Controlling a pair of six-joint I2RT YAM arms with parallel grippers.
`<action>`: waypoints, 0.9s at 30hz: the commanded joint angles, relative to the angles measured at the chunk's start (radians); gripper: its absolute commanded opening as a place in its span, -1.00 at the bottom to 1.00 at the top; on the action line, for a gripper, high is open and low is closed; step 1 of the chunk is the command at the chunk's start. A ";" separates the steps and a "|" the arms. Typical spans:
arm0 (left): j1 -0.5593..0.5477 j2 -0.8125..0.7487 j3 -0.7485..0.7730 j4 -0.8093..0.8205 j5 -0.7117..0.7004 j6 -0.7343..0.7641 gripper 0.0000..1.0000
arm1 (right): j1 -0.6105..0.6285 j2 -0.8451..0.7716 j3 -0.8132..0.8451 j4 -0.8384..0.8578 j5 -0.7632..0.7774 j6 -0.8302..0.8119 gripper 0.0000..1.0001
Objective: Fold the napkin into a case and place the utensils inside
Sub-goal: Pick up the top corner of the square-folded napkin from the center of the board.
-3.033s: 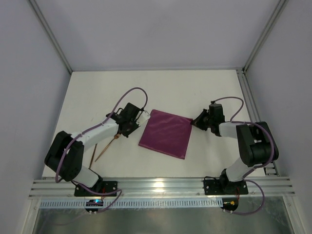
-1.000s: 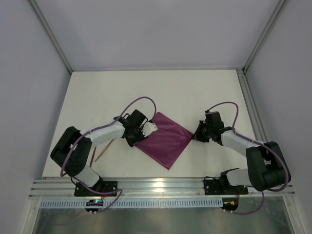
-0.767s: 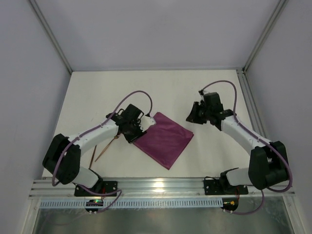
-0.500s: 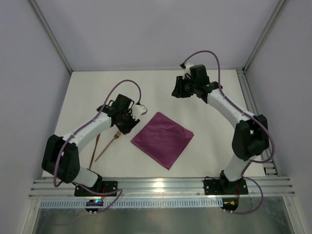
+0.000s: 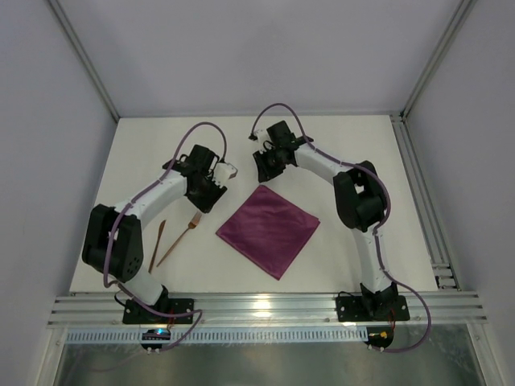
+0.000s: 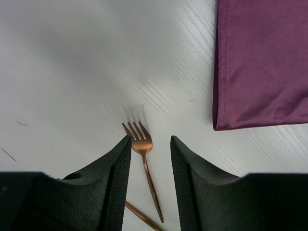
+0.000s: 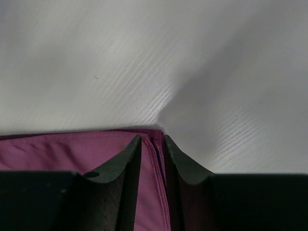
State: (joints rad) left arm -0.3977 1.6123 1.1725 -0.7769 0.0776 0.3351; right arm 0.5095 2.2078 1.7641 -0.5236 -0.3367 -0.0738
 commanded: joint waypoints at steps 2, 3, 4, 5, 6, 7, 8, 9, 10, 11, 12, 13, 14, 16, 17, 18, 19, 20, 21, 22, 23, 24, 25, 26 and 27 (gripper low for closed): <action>0.010 0.014 0.036 -0.018 -0.022 -0.024 -0.17 | 0.015 0.009 0.051 -0.001 -0.028 -0.081 -0.42; 0.013 0.015 0.036 -0.016 -0.025 -0.025 -0.17 | 0.018 0.013 0.049 0.002 -0.027 -0.083 -0.42; 0.014 0.017 0.035 -0.013 -0.029 -0.027 -0.16 | 0.020 0.021 0.049 0.007 -0.028 -0.081 -0.42; 0.016 0.018 0.035 -0.013 -0.030 -0.027 -0.15 | 0.020 0.024 0.049 0.008 -0.031 -0.080 -0.42; 0.019 0.018 0.033 -0.010 -0.030 -0.028 -0.15 | 0.020 0.029 0.052 0.010 -0.032 -0.080 -0.42; 0.019 0.020 0.033 -0.010 -0.029 -0.028 -0.15 | 0.021 0.033 0.051 0.008 -0.035 -0.078 -0.42; 0.020 0.018 0.032 -0.010 -0.029 -0.030 -0.15 | 0.023 0.035 0.049 0.010 -0.039 -0.078 -0.42; 0.020 0.018 0.032 -0.010 -0.029 -0.028 -0.15 | 0.023 0.036 0.046 0.008 -0.041 -0.078 -0.42; 0.022 0.020 0.030 -0.010 -0.029 -0.028 -0.15 | 0.026 0.036 0.044 0.005 -0.045 -0.080 -0.42; 0.022 0.020 0.029 -0.009 -0.027 -0.027 -0.15 | 0.027 0.036 0.040 0.005 -0.044 -0.080 -0.42; 0.022 0.020 0.029 -0.007 -0.027 -0.027 -0.15 | 0.029 0.039 0.040 0.007 -0.045 -0.080 -0.42; 0.022 0.021 0.027 -0.007 -0.024 -0.027 -0.15 | 0.034 0.041 0.038 0.005 -0.047 -0.080 -0.42; 0.022 0.021 0.027 -0.007 -0.019 -0.027 -0.14 | 0.035 0.044 0.038 0.005 -0.048 -0.080 -0.42; 0.022 0.021 0.024 -0.007 -0.018 -0.027 -0.14 | 0.037 0.043 0.040 0.005 -0.050 -0.078 -0.46; 0.023 0.018 0.023 -0.009 -0.016 -0.025 -0.15 | 0.038 0.043 0.040 0.004 -0.050 -0.077 -0.53; 0.023 0.018 0.023 -0.007 -0.019 -0.024 -0.14 | 0.040 0.044 0.041 0.001 -0.051 -0.078 -0.53; 0.023 0.020 0.021 -0.007 -0.018 -0.021 -0.15 | 0.038 0.043 0.041 -0.001 -0.053 -0.078 -0.53; 0.023 0.020 0.019 -0.007 -0.021 -0.021 -0.15 | 0.038 0.044 0.041 -0.003 -0.053 -0.078 -0.53; 0.023 0.018 0.019 -0.007 -0.022 -0.021 -0.15 | 0.040 0.047 0.040 -0.003 -0.048 -0.078 -0.53; 0.023 0.021 0.018 -0.005 -0.022 -0.021 -0.14 | 0.041 0.049 0.040 -0.003 -0.045 -0.077 -0.53; 0.023 0.021 0.018 -0.005 -0.021 -0.021 -0.15 | 0.040 0.049 0.038 -0.004 -0.035 -0.077 -0.51; 0.023 0.021 0.016 -0.005 -0.019 -0.021 -0.14 | 0.040 0.053 0.038 -0.007 -0.033 -0.077 -0.51; 0.023 0.020 0.016 -0.005 -0.019 -0.021 -0.14 | 0.040 0.055 0.038 -0.007 -0.033 -0.078 -0.50; 0.023 0.020 0.016 -0.007 -0.019 -0.022 -0.15 | 0.041 0.055 0.038 -0.009 -0.033 -0.078 -0.50; 0.023 0.021 0.016 -0.007 -0.019 -0.019 -0.15 | 0.041 0.055 0.037 -0.009 -0.027 -0.078 -0.46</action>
State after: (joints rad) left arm -0.3828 1.6291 1.1759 -0.7799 0.0532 0.3199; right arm 0.5430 2.2471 1.7695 -0.5259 -0.3691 -0.1371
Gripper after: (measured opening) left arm 0.425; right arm 0.257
